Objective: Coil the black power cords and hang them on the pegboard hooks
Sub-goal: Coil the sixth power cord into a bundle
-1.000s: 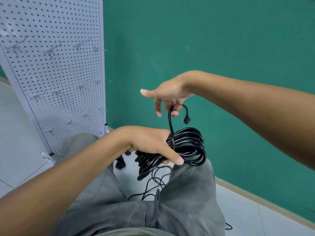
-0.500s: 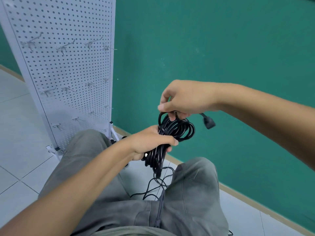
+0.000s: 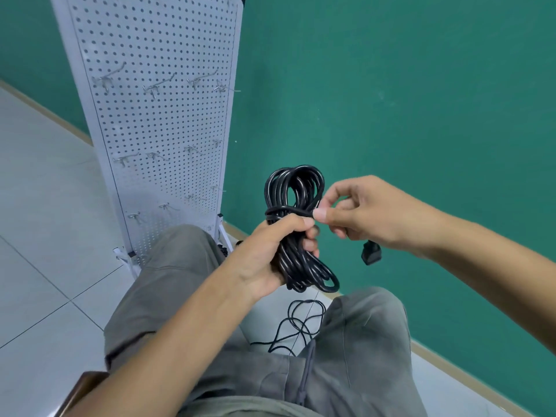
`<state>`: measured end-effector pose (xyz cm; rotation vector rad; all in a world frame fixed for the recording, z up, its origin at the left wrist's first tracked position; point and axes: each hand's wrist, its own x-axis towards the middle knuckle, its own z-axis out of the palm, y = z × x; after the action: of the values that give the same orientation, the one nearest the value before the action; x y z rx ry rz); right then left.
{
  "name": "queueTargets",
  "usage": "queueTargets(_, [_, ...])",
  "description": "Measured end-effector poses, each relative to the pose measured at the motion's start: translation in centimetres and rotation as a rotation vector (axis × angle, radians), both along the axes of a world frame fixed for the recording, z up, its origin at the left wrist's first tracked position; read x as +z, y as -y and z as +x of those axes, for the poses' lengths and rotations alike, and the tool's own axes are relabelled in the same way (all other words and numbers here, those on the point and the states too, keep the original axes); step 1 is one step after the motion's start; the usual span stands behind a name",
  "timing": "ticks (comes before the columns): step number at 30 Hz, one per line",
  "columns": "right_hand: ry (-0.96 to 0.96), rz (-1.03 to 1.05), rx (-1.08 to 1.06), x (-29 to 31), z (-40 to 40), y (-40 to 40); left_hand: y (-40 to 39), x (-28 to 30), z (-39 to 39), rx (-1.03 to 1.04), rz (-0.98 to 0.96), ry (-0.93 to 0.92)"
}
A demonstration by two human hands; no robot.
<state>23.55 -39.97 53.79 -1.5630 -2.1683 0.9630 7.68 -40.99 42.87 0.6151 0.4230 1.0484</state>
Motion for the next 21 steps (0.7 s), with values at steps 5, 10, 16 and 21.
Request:
queueTargets(5, [-0.035, -0.052, 0.093, 0.3, 1.1, 0.9, 1.5, 0.1, 0.3, -0.067, 0.035, 0.086])
queueTargets(10, [0.005, 0.003, 0.185, 1.4, 2.1, 1.7, 2.4, 1.3, 0.0, -0.169, 0.037, 0.168])
queueTargets(16, [-0.051, 0.081, 0.264, 2.1, 2.8, 2.8, 2.9, 2.0, 0.2, -0.233, 0.067, 0.254])
queueTargets(21, [-0.082, 0.057, 0.15, 1.0, 3.5, 1.9, 2.8, 2.1, -0.5, -0.221, 0.067, 0.184])
